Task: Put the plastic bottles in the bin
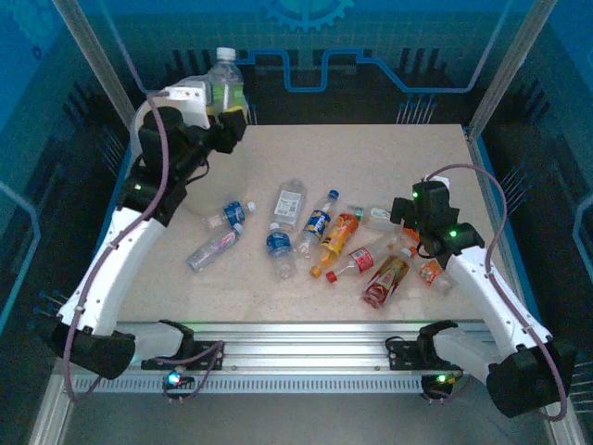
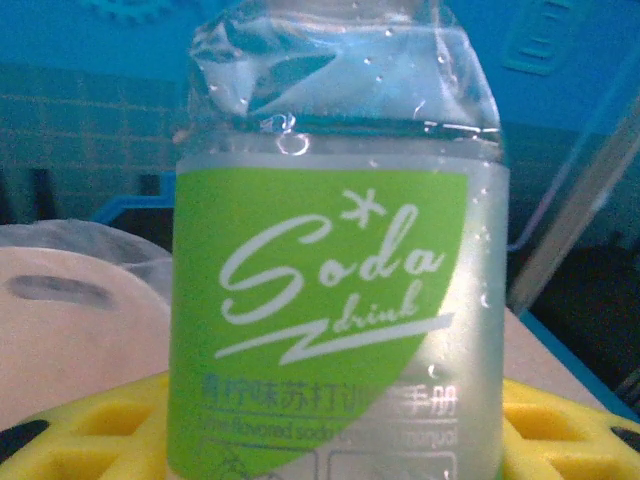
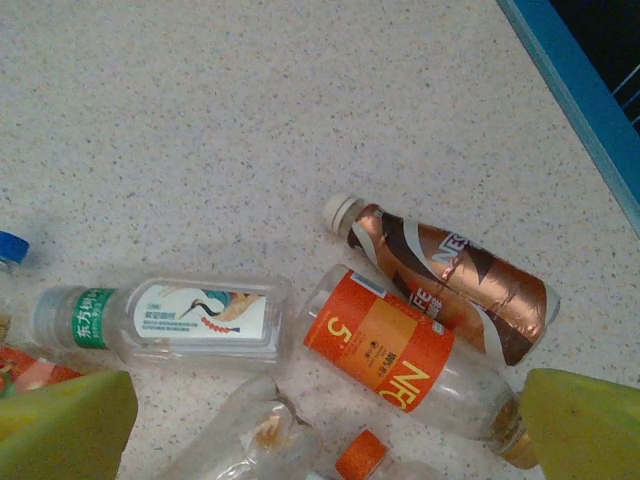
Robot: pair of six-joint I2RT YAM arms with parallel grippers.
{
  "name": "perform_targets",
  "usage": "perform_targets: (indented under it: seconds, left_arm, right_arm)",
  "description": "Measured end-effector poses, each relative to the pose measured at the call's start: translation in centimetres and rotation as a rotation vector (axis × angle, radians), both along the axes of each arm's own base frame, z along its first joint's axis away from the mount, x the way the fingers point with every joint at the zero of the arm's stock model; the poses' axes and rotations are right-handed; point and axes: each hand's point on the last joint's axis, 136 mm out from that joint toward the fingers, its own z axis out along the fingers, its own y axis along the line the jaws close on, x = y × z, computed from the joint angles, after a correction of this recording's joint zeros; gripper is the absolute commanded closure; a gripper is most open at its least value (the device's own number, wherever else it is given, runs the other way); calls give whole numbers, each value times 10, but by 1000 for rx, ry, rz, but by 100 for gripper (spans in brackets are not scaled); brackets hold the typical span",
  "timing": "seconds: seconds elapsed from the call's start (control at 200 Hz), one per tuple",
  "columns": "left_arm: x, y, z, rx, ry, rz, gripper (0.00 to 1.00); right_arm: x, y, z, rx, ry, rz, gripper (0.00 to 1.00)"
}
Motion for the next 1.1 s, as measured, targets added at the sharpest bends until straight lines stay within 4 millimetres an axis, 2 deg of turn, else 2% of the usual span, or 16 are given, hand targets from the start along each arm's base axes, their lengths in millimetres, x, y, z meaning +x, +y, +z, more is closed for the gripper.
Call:
perform_targets:
  seconds: [0.13, 0.31, 0.355, 0.515, 0.745, 0.915, 1.096]
  left_arm:
    - [16, 33, -6, 30, 43, 85, 68]
    - [37, 85, -30, 76, 146, 206, 68]
    - [42, 96, -37, 87, 174, 228, 64]
    - [65, 123, -61, 131, 267, 268, 62]
    - [91, 139, -104, 194, 399, 268, 62]
    - [98, 140, -140, 232, 496, 241, 62]
    - [106, 136, -168, 252, 573, 199, 61]
  right_arm:
    - [1, 1, 3, 2, -8, 2, 0]
    - [0, 2, 3, 5, -5, 4, 0]
    - [1, 3, 4, 6, -4, 4, 0]
    - [3, 9, 9, 8, -6, 20, 0]
    - [3, 11, 6, 12, 10, 21, 0]
    - [5, 12, 5, 18, 27, 16, 0]
    - [7, 14, -1, 22, 51, 16, 0]
